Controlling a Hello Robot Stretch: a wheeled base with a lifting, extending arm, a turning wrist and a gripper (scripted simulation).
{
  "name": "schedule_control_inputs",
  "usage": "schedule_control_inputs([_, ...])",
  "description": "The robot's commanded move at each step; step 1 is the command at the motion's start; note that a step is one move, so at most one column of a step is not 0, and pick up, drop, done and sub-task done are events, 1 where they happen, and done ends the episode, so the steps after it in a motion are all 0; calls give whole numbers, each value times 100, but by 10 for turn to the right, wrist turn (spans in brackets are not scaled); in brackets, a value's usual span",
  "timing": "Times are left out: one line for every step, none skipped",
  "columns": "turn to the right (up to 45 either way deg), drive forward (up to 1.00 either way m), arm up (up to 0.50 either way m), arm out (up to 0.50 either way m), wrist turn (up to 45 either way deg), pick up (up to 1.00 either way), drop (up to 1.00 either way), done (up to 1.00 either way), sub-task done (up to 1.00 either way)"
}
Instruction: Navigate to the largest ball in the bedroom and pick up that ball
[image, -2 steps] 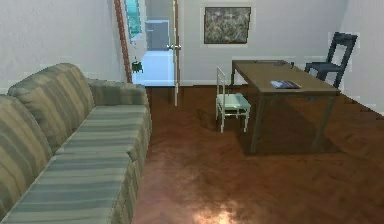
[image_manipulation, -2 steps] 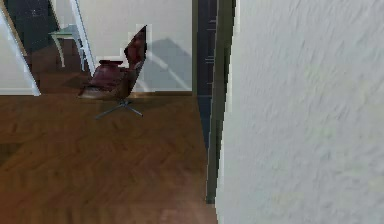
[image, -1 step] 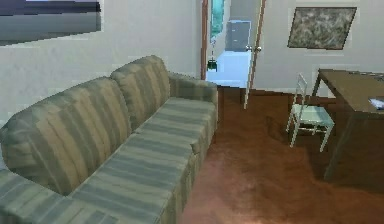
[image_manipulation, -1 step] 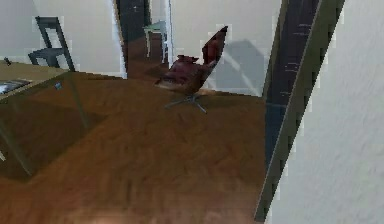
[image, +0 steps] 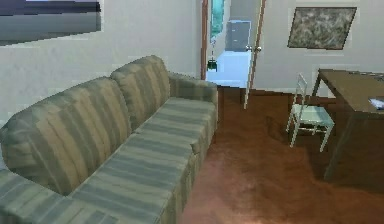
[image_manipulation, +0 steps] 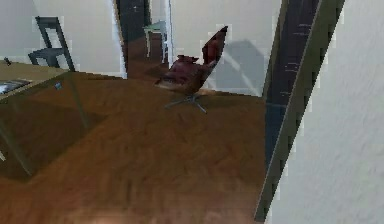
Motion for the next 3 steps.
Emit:
schedule_control_inputs([180, 0, 0, 0, 0, 0, 0, 0, 0])
schedule_control_inputs([0, 100, 0, 0, 0, 0, 0, 0, 0])
schedule_control_inputs([0, 100, 0, 0, 0, 0, 0, 0, 0])
